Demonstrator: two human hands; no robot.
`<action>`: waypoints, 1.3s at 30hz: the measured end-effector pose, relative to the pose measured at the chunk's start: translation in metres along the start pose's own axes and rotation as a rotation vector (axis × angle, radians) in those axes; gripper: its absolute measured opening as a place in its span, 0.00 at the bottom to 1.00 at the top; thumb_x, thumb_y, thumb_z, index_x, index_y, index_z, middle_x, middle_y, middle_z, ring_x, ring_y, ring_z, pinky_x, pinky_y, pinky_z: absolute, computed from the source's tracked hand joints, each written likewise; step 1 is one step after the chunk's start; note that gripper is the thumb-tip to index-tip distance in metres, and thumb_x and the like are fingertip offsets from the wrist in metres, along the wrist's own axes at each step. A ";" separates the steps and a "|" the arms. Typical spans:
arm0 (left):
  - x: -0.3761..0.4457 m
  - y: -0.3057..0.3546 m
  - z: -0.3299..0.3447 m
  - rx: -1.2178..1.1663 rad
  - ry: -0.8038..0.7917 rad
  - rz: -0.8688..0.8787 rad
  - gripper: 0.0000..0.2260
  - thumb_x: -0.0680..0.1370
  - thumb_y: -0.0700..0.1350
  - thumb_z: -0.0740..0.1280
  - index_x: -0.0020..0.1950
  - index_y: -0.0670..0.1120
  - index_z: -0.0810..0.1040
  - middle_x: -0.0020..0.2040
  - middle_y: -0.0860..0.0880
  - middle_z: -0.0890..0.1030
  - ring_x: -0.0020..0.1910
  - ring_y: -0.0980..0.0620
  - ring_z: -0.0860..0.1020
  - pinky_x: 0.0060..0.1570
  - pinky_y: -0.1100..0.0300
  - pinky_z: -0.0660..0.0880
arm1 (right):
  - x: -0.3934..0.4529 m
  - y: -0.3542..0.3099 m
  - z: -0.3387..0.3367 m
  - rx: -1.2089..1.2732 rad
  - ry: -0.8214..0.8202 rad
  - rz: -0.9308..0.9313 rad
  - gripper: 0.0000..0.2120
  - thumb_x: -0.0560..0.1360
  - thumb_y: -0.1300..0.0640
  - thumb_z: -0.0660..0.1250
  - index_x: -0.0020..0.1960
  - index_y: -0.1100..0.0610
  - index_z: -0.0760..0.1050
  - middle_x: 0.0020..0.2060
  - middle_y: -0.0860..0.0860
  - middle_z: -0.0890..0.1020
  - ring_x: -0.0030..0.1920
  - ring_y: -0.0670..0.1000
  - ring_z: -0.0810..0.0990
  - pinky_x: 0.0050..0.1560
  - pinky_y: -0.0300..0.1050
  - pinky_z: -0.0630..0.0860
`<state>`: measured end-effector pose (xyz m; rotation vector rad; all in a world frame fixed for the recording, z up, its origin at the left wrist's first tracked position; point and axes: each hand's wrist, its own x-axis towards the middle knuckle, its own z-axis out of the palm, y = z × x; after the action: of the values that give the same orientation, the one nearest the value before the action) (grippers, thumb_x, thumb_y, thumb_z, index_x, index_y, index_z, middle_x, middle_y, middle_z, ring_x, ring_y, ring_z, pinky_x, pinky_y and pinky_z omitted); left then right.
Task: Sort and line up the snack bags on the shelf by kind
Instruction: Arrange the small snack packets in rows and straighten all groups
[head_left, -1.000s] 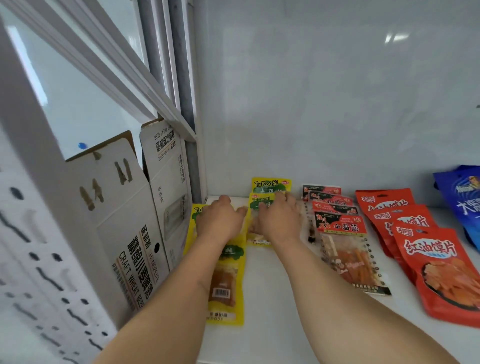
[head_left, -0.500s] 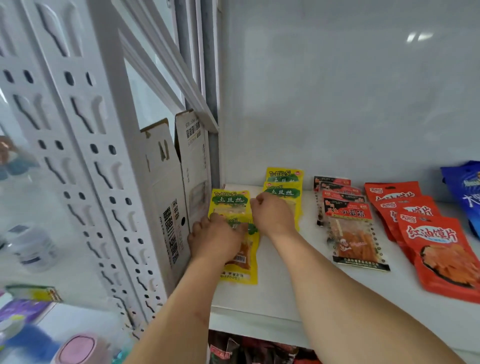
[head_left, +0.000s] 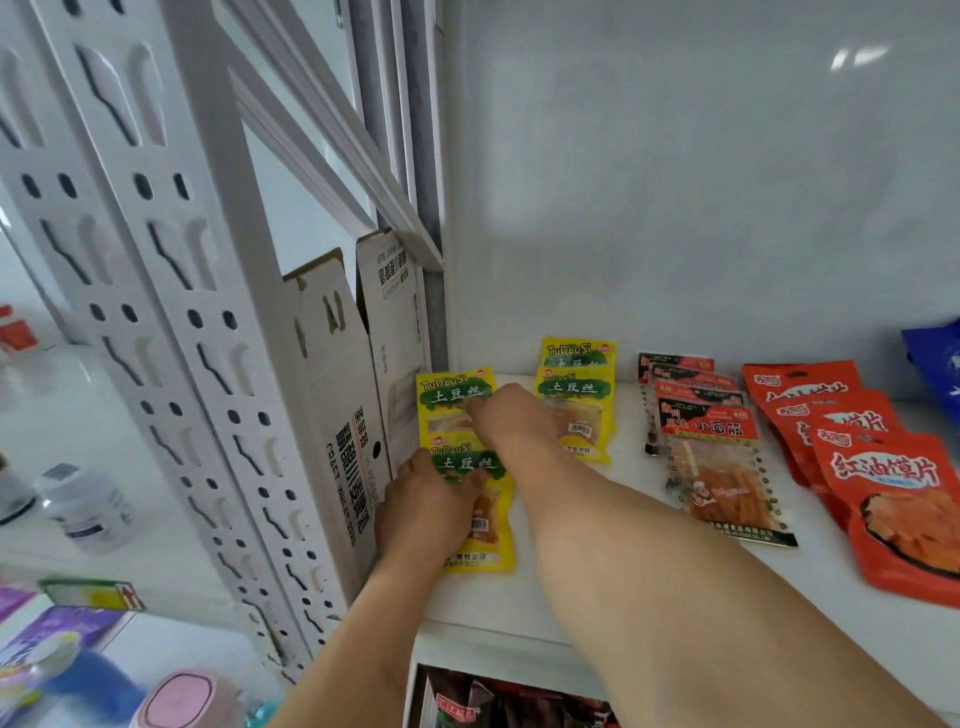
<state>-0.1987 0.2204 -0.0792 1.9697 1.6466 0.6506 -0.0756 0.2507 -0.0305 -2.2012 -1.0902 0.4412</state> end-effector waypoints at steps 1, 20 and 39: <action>0.000 -0.001 0.000 -0.010 0.008 0.011 0.26 0.76 0.65 0.65 0.65 0.48 0.71 0.65 0.46 0.77 0.63 0.41 0.75 0.59 0.47 0.74 | 0.002 0.000 0.001 0.045 -0.002 0.018 0.18 0.77 0.42 0.64 0.52 0.56 0.77 0.55 0.56 0.82 0.55 0.59 0.80 0.44 0.44 0.69; -0.008 0.002 -0.007 -0.287 0.116 0.231 0.10 0.84 0.44 0.59 0.60 0.44 0.78 0.58 0.44 0.76 0.56 0.43 0.75 0.49 0.58 0.67 | -0.003 0.069 -0.050 0.301 0.329 -0.027 0.16 0.81 0.44 0.61 0.45 0.56 0.75 0.48 0.58 0.83 0.50 0.59 0.81 0.46 0.49 0.73; 0.013 0.036 0.003 -0.656 -0.039 0.026 0.09 0.83 0.46 0.62 0.50 0.45 0.81 0.48 0.43 0.84 0.49 0.41 0.82 0.53 0.45 0.78 | -0.015 0.105 -0.036 -0.040 0.357 0.112 0.18 0.77 0.44 0.66 0.57 0.57 0.72 0.52 0.56 0.82 0.53 0.58 0.80 0.41 0.46 0.68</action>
<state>-0.1679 0.2277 -0.0578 1.5090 1.1747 1.0011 -0.0036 0.1772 -0.0737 -2.2714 -0.7925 0.0664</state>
